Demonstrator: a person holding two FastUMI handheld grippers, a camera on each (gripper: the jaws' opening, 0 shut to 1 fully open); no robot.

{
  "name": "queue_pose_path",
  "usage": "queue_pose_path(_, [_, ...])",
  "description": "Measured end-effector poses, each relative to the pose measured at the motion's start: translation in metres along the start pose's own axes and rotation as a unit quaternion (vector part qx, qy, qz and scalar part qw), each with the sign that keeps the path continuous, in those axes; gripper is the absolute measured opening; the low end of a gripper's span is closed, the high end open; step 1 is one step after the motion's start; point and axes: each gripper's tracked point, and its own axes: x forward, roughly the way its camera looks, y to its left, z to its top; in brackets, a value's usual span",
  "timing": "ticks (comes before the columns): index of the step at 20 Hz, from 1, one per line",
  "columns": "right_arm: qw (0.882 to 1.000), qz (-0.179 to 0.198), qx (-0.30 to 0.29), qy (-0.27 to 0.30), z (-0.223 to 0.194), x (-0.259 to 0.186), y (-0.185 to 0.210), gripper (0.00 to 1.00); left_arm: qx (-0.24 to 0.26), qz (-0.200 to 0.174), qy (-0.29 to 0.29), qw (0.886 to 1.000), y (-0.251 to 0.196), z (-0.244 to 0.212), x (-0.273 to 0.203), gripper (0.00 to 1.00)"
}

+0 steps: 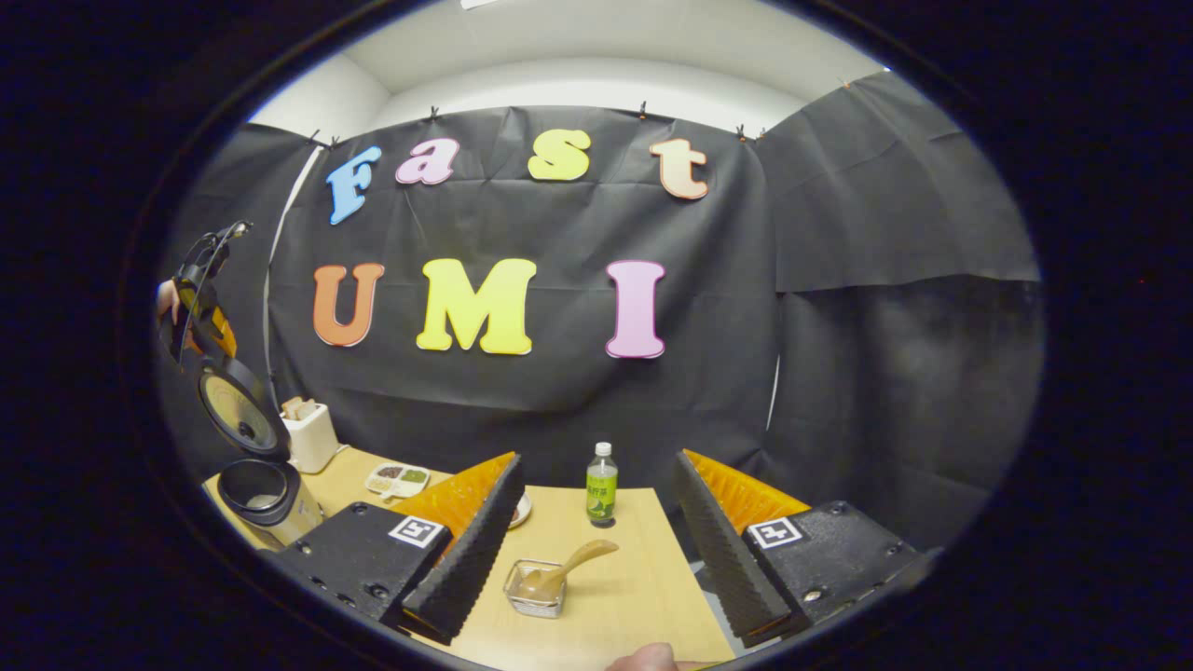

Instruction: Close the left gripper, press the button to open the rice cooker; take a wooden spoon from the chopstick holder with the right hand, scoop a spoonful of rice and pour it into the rice cooker, then put the wooden spoon back into the chopstick holder.

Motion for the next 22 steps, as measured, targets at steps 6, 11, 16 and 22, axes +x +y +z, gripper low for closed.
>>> queue_pose_path(6, [0.997, 0.075, -0.008, -0.004, 0.000, 0.013, 0.032, 1.00, -0.029, -0.001, 0.031, 0.999, 0.000, -0.064, -0.021, 0.96])
queue_pose_path(11, [0.996, 0.091, 0.003, -0.024, 0.020, -0.006, 0.037, 1.00, -0.004, -0.009, 0.052, 0.999, 0.003, -0.120, -0.034, 0.97])
queue_pose_path(16, [0.995, 0.098, 0.014, -0.024, 0.021, -0.034, 0.049, 1.00, 0.000, -0.008, 0.083, 0.997, 0.006, -0.165, -0.030, 0.97])
queue_pose_path(22, [0.996, 0.092, 0.007, -0.020, 0.018, -0.055, 0.048, 1.00, 0.012, -0.010, 0.122, 0.992, 0.010, -0.208, -0.018, 0.97])
